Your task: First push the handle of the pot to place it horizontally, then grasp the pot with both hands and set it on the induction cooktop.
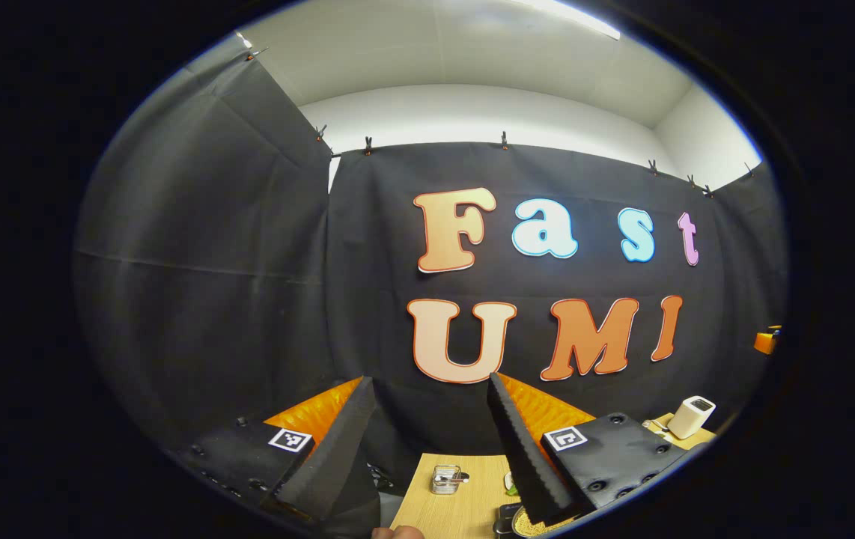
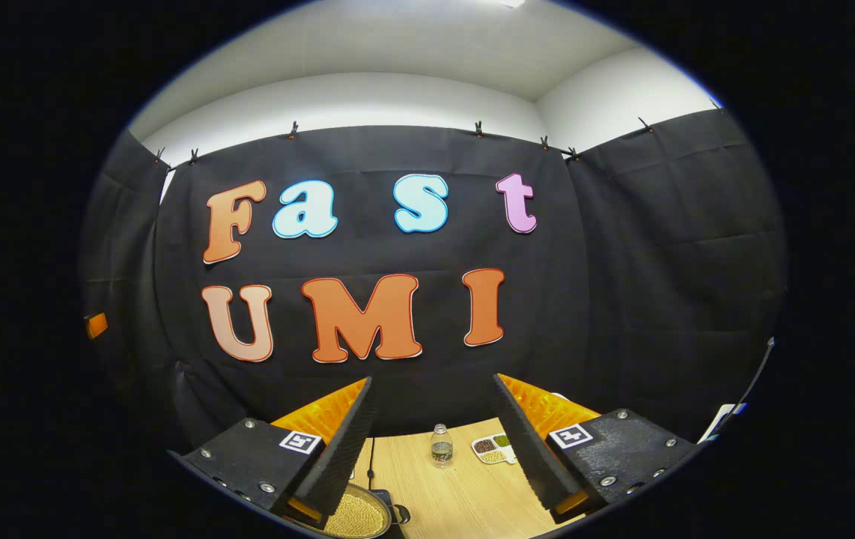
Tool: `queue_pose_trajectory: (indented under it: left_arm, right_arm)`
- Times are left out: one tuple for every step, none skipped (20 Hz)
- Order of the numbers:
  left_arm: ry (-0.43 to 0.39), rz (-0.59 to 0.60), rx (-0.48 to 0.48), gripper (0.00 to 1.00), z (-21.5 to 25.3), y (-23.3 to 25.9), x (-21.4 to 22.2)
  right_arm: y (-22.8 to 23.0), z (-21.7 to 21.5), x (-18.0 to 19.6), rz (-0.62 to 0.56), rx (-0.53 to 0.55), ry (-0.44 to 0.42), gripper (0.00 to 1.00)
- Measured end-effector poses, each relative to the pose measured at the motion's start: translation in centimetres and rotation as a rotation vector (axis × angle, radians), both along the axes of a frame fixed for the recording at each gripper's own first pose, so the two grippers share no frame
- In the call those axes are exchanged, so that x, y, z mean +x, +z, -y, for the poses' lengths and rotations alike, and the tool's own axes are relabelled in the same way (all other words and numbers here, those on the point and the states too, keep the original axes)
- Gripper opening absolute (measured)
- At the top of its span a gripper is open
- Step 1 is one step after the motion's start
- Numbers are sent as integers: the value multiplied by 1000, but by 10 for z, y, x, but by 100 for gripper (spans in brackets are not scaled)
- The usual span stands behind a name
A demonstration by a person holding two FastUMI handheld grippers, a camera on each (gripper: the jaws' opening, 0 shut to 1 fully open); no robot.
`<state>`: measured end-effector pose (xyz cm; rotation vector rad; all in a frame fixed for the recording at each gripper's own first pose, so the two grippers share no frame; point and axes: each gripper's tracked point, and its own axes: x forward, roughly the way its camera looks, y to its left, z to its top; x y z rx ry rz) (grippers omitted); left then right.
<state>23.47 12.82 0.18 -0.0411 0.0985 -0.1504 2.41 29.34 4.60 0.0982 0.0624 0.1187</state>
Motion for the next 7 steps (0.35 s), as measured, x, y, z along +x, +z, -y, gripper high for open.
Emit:
queue_pose_trajectory:
  left_arm:
    - [0, 0, -1, 97, 1, 1, 0]
    - [1, 0, -3, 97, 0, 1, 0]
    - [0, 1, -4, 97, 0, 1, -2]
    - [-1, 1, -6, 97, 0, 0, -2]
    - [-1, 0, -7, 97, 0, 0, -2]
    - [-2, -1, -8, 97, 0, -1, -3]
    - [-2, -2, -8, 97, 0, 0, -3]
  right_arm:
    - [0, 0, 0, 2, -2, 0, 95]
    - [0, 0, 0, 3, -3, -1, 95]
    - [0, 0, 0, 3, -2, -1, 95]
    - [0, 0, -1, 3, 0, 0, 87]
    - [0, 0, -1, 2, 2, 1, 87]
    - [-1, 0, -2, -1, 2, 0, 87]
    - [-2, 0, -2, -3, 1, 1, 87]
